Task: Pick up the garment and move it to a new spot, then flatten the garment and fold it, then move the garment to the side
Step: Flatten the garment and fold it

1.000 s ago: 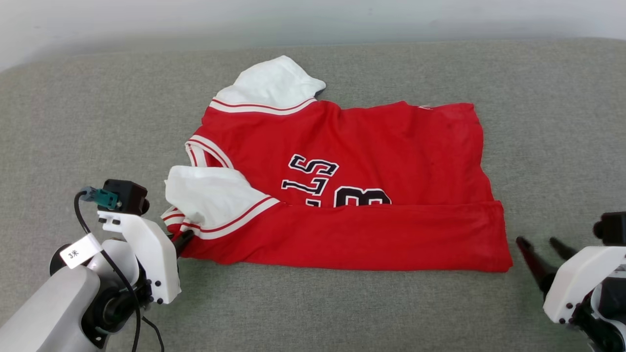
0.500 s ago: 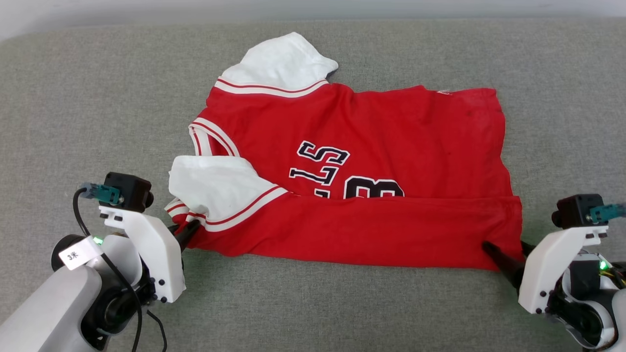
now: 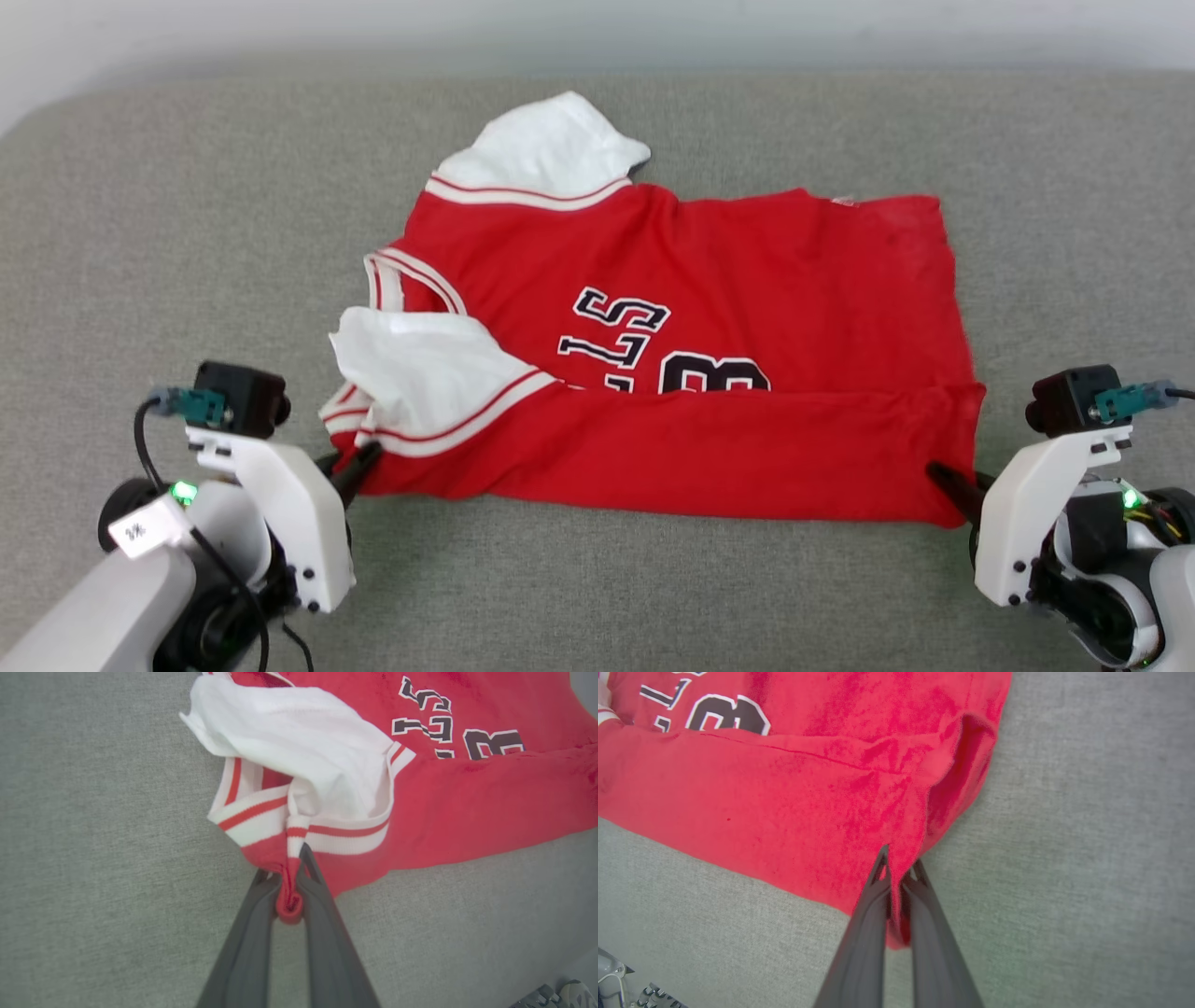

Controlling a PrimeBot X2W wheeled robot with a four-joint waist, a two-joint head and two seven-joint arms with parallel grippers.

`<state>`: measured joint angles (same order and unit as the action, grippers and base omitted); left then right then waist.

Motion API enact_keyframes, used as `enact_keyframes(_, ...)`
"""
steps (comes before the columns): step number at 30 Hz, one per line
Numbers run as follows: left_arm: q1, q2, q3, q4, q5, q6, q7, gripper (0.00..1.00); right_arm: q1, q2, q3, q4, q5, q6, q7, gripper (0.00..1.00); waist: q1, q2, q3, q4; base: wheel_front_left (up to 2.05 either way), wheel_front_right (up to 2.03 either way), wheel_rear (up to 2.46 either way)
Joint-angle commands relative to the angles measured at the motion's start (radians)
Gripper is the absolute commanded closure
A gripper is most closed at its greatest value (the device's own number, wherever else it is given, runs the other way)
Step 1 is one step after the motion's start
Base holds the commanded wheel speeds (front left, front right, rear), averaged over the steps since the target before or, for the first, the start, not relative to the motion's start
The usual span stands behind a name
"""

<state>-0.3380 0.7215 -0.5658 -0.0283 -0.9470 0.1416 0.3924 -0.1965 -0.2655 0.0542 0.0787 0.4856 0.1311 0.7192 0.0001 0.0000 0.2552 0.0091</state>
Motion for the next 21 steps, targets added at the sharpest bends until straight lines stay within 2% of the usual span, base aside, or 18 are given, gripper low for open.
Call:
enact_keyframes(1,0.028,0.008,0.002,-0.011,-0.007,0.009,-0.006,1.00,0.021,-0.006,0.004,-0.011,0.001,-0.001,0.001,1.00,-0.0001,0.0000,-0.035,-0.004,0.00,0.00,0.00)
enact_keyframes(7,0.135,0.037,0.007,-0.056,-0.028,0.049,-0.014,1.00,0.100,-0.011,-0.002,-0.052,0.012,-0.001,0.016,1.00,-0.0001,0.0000,-0.119,0.000,0.00,0.00,0.00)
enact_keyframes(16,0.336,0.078,0.037,-0.098,-0.104,0.129,-0.031,1.00,0.281,0.022,-0.043,-0.127,0.031,-0.001,0.060,1.00,-0.0001,0.0000,-0.197,0.014,0.00,0.00,0.00)
enact_keyframes(19,0.391,0.064,0.043,-0.085,-0.145,0.135,-0.036,1.00,0.331,0.043,-0.065,-0.132,0.034,-0.001,0.071,1.00,-0.0001,0.0000,-0.207,0.020,0.00,0.00,0.00)
enact_keyframes(21,0.410,0.053,0.043,-0.066,-0.164,0.125,-0.043,1.00,0.361,0.063,-0.078,-0.127,0.038,-0.001,0.077,1.00,-0.0001,0.0000,-0.209,0.023,0.00,0.00,0.00)
